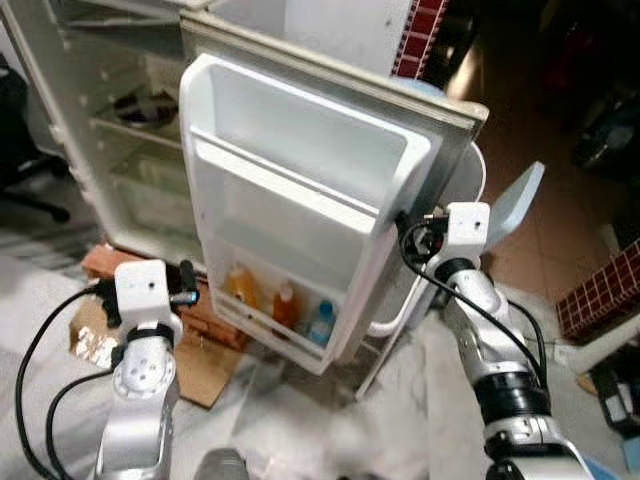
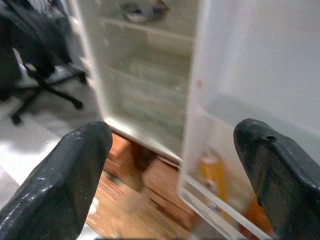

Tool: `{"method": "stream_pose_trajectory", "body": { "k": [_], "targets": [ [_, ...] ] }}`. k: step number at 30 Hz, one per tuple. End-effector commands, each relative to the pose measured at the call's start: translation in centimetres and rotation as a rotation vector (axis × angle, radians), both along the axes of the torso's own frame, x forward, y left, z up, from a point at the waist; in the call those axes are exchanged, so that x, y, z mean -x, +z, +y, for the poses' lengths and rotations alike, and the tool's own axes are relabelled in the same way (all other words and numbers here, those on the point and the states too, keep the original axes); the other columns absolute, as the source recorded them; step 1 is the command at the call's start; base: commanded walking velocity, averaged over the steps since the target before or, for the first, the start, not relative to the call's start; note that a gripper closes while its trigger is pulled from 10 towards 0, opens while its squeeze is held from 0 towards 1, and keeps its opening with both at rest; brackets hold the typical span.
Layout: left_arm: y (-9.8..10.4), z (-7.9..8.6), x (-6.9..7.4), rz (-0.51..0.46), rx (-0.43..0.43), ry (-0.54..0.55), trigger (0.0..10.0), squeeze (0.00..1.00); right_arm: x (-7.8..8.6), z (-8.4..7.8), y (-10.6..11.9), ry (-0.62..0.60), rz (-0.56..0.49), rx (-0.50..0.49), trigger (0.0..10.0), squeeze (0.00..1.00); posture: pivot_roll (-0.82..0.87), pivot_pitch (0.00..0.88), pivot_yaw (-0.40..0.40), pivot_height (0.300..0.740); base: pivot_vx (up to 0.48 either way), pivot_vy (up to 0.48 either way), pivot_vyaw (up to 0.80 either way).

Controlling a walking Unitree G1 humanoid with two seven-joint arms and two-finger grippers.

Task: Restocking fridge

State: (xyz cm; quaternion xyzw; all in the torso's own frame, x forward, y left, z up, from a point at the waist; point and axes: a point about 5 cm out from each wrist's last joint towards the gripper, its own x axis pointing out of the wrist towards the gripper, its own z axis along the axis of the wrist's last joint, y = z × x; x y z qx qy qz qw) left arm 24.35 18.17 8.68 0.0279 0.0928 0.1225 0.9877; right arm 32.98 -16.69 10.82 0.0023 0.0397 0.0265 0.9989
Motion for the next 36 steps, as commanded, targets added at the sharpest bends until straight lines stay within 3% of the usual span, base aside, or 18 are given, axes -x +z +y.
{"method": "stream_pose_trajectory", "body": {
  "k": [1,14,19,22,24,27,30,33,35,36],
  "targets": [
    [-0.1,0.0,0.0,0.019,0.017,-0.001,10.0,0.0,-0.7,0.2,0.7,-0.003,-0.018,0.0,10.0,0.0,0.1,0.0,-0.108,0.74,0.0,0.0,0.76],
    [-0.6,-0.4,0.1,0.087,0.064,-0.013,10.0,0.0,-1.6,0.5,1.5,-0.004,-0.049,0.0,10.0,0.0,0.11,0.0,-0.1,0.74,0.0,-0.333,0.6],
    [-0.7,-0.1,0.4,0.106,0.046,-0.006,10.0,0.0,-1.9,0.2,1.5,-0.023,-0.047,0.0,10.0,0.0,0.12,0.0,-0.1,0.74,0.0,0.0,0.0],
    [-1.1,0.8,1.1,0.136,0.006,0.024,10.0,0.0,-2.3,-0.1,1.8,-0.048,-0.054,0.006,10.0,0.0,0.12,0.0,-0.1,0.74,0.0,0.0,0.0],
    [-2.5,2.8,2.7,0.242,-0.022,0.072,10.0,0.0,-3.1,0.0,2.5,-0.073,-0.064,-0.002,10.0,0.0,0.13,0.0,-0.1,0.74,0.0,0.0,0.0],
    [-3.9,4.0,4.0,0.341,-0.013,0.099,10.0,0.0,-3.7,0.5,3.0,-0.079,-0.071,-0.028,10.0,0.0,0.14,0.0,-0.103,0.74,0.0,0.0,0.0],
    [-6.7,5.6,7.0,0.519,0.016,0.083,10.0,0.0,-4.6,3.3,4.5,-0.014,-0.093,-0.116,10.0,0.0,0.16,0.0,-0.11,0.74,0.0,0.0,0.0],
    [-8.0,6.5,8.4,0.57,0.005,0.103,10.0,0.0,-4.8,5.6,5.5,0.052,-0.119,-0.144,10.0,0.0,0.17,0.0,-0.113,0.74,0.0,0.0,0.0],
    [-8.8,6.7,9.0,0.571,0.076,0.131,10.0,0.0,-4.8,7.3,6.1,0.108,-0.131,-0.19,10.0,0.0,0.17,0.0,-0.115,0.74,0.0,0.0,0.0],
    [-9.4,7.0,9.4,0.586,0.112,0.163,10.0,0.0,-4.7,8.9,6.6,0.163,-0.134,-0.214,10.0,0.0,0.17,0.0,-0.119,0.74,0.0,0.0,0.0]
  ]
}}
